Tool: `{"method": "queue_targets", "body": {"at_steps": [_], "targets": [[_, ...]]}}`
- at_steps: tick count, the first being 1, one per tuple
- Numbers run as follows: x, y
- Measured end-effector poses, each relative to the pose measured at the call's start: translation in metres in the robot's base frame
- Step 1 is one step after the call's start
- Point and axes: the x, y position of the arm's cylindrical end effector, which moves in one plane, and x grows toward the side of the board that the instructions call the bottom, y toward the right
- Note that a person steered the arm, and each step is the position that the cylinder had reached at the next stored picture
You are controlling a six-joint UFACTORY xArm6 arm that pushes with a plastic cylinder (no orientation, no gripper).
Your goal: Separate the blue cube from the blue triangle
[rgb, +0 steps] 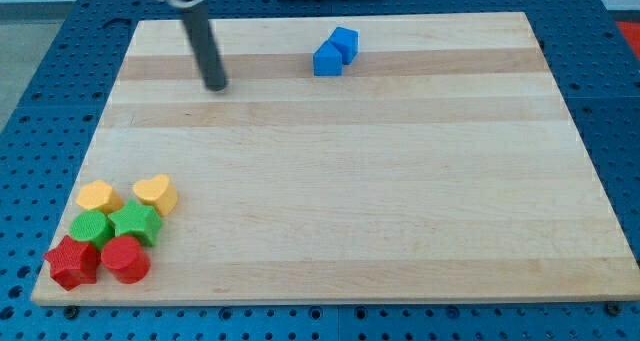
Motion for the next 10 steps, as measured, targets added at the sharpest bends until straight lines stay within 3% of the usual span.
{"method": "queue_targets", "body": {"at_steps": [2, 4, 7, 10], "targets": [[-0.057, 0.094], [-0.06, 0.2], [-0.04, 0.215], [-0.058, 0.34]]}}
